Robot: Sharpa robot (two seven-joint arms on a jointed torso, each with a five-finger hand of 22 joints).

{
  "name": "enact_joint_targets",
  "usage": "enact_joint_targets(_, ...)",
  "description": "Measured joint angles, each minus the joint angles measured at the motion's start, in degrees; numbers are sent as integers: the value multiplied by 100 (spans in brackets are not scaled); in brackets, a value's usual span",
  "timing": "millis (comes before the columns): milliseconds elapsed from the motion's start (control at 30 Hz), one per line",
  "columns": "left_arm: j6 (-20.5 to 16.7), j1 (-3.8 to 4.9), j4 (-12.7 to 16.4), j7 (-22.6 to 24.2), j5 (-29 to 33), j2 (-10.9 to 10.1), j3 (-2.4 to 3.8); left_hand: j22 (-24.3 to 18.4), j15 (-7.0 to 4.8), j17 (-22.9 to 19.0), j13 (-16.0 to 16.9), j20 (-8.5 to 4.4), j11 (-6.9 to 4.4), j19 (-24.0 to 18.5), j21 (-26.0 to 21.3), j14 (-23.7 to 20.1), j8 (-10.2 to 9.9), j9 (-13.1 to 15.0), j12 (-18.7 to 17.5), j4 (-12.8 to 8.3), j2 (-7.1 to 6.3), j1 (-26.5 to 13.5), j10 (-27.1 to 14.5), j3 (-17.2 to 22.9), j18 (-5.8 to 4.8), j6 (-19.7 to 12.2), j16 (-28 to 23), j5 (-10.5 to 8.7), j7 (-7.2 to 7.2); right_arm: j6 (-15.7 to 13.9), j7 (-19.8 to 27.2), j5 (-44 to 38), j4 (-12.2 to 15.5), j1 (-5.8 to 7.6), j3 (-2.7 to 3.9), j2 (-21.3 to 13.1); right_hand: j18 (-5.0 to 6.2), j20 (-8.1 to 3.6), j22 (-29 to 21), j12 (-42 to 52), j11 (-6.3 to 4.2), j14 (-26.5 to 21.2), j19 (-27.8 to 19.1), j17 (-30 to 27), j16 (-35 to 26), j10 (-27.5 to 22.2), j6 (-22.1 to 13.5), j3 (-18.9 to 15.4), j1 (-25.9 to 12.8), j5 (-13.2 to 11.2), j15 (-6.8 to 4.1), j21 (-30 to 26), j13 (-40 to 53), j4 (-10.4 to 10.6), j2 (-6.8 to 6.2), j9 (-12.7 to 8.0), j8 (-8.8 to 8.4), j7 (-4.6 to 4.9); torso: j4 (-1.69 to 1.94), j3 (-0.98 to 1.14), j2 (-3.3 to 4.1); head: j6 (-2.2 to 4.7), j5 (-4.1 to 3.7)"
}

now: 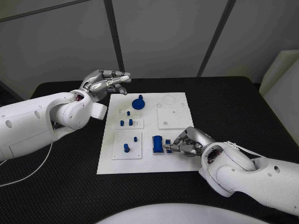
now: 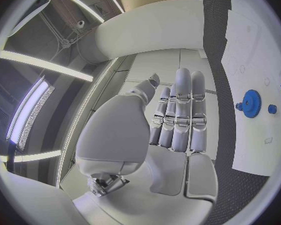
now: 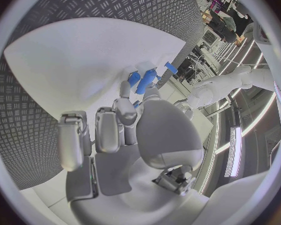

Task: Assemble the parts on the task board

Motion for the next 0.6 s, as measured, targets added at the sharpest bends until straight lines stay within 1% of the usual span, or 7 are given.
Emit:
enact_joint_targets(33, 0, 0, 0, 0, 0, 0, 0, 0, 0, 0, 0, 0, 0, 0, 0, 0, 0, 0, 0, 0, 0, 0, 0, 0, 0, 0, 0, 0, 0, -11, -2, -6, -2, 0, 0, 0, 0, 0, 0, 0, 0, 0, 0, 0, 0, 0, 0, 0, -34, -97, 0, 0, 0, 0, -34, 9, 0, 0, 0, 0, -1, 0, 4)
enact_joint_targets(100, 0, 0, 0, -1, 0, 0, 0, 0, 0, 0, 0, 0, 0, 0, 0, 0, 0, 0, 0, 0, 0, 0, 0, 0, 0, 0, 0, 0, 0, -29, -5, -18, -4, 0, 0, 0, 0, 0, 0, -20, 0, 0, 0, 0, 0, 0, 0, 12, -56, -180, 0, 0, 0, 12, -56, 17, 0, 0, 1, 0, -2, 0, 9)
enact_joint_targets(267, 0, 0, 0, -2, 0, 0, 0, 0, 0, 0, 0, 0, 0, 0, 0, 0, 0, 0, 0, 0, 0, 0, 0, 0, 0, 0, 0, 0, 0, -66, -11, -54, -6, 1, 1, -9, 0, 0, 0, -23, 0, 0, 0, -10, 0, 0, 0, 104, -52, -194, 0, 0, 0, -18, -70, 30, -18, 0, 1, -1, -2, 3, 16)
enact_joint_targets(367, 0, 0, 0, -3, 0, 0, 0, 1, 0, 0, 0, 0, 0, 0, 0, 0, 0, 0, 0, 0, 0, 0, 0, 0, 0, 0, 0, 0, 0, -68, -14, -87, 1, 1, 1, -43, 0, 0, 0, -23, 0, 0, 0, -16, 0, 0, 0, 241, 303, -194, 0, 0, 0, -142, -109, 55, -21, 0, 2, -1, -3, 6, 16)
enact_joint_targets(467, 0, 0, 0, -3, 0, -1, 0, 0, 0, 0, 0, 0, 0, 0, 0, 0, 0, 0, 0, 0, 0, 0, 0, 0, 1, 0, 0, 0, 0, -61, -17, -125, 7, 1, 1, -69, 0, 0, 0, -62, 0, 0, 0, -16, 0, -1, 0, 323, 759, -194, 1, 0, -1, -401, -151, 75, -21, 0, 2, -1, -3, 7, 15)
enact_joint_targets(533, 0, 0, 0, -4, 0, -1, 0, 1, 0, 0, 0, 0, 0, 0, 0, 0, 0, 0, 0, 0, 0, 0, 0, 0, 0, 0, 0, 0, 0, -54, -17, -147, 17, 1, 1, -83, -1, 0, 0, -65, 18, 0, 0, -16, 0, -18, 0, 344, 920, -194, 1, 0, 0, -499, -158, 81, -21, 0, 2, -1, -3, 8, 15)
enact_joint_targets(600, 0, 0, -1, -5, 0, -1, 0, 1, 0, -1, 0, 0, 0, 0, 0, 0, 0, 0, 0, 0, 0, 0, 0, 0, 0, 0, 0, 0, 0, -47, -17, -172, 31, 1, 1, -95, 0, 0, 0, -65, 23, 0, 0, -16, 0, -23, 0, 348, 952, -194, 1, 0, -6, -522, -151, 81, -21, 0, 2, 0, -3, 8, 15)
